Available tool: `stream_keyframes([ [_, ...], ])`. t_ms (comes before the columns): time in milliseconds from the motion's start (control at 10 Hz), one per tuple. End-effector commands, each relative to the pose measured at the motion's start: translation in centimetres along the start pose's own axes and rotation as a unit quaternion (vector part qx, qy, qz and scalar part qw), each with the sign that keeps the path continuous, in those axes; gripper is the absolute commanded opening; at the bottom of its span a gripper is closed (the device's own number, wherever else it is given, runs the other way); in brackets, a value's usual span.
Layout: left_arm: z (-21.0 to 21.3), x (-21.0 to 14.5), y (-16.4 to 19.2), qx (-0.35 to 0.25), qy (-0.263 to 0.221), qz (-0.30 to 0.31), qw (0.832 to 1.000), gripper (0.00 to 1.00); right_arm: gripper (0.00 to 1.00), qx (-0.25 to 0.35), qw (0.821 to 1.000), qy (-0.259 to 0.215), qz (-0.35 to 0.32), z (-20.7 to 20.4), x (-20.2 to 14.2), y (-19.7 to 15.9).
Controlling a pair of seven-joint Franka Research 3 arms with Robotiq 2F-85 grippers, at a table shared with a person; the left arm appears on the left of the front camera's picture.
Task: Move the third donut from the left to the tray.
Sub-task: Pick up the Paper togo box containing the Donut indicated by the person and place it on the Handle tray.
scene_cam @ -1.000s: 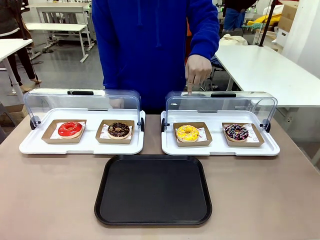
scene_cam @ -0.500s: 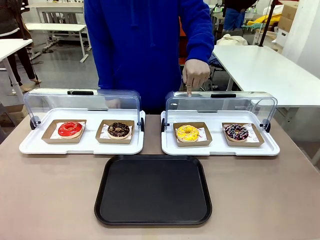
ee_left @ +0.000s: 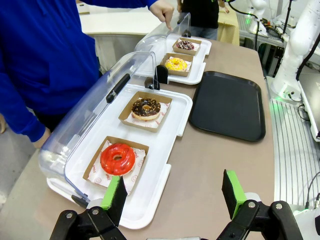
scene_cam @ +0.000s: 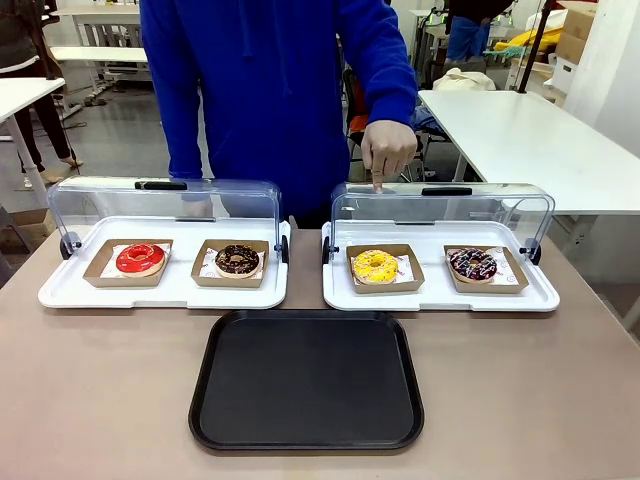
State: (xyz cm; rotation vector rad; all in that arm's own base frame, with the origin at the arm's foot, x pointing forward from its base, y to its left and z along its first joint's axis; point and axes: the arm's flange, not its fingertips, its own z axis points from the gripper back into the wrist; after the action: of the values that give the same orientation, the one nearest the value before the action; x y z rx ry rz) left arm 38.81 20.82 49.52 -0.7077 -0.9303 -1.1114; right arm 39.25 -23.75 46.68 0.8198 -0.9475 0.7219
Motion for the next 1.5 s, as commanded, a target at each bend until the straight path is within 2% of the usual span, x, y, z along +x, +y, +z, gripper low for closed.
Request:
stream_keyframes([
  [0, 0.1, 0.1, -0.2, -0.005, -0.001, -0.005, 1.0, 1.0, 1.0, 0.002, 1.0, -0.009, 0.006, 0.0, 0.2, 0.0],
  [400, 0.1, 0.1, -0.2, -0.005, -0.001, -0.005, 1.0, 1.0, 1.0, 0.0, 1.0, 0.0, 0.0, 0.0, 0.0, 0.0],
  [800, 0.1, 0.1, -0.2, -0.005, -0.001, -0.005, 1.0, 1.0, 1.0, 0.018, 0.993, 0.07, 0.092, -6.2, 7.7, 4.0],
  [1000, 0.1, 0.1, -0.2, -0.005, -0.001, -0.005, 1.0, 1.0, 1.0, 0.027, 0.98, 0.132, 0.146, -10.7, 9.9, 7.4],
  [1100, 0.1, 0.1, -0.2, -0.005, -0.001, -0.005, 1.0, 1.0, 1.0, 0.026, 0.968, 0.169, 0.184, -13.2, 9.9, 10.1],
  [1400, 0.1, 0.1, -0.2, -0.005, -0.001, -0.005, 1.0, 1.0, 1.0, -0.006, 0.94, 0.22, 0.26, -17.7, 7.4, 15.6],
])
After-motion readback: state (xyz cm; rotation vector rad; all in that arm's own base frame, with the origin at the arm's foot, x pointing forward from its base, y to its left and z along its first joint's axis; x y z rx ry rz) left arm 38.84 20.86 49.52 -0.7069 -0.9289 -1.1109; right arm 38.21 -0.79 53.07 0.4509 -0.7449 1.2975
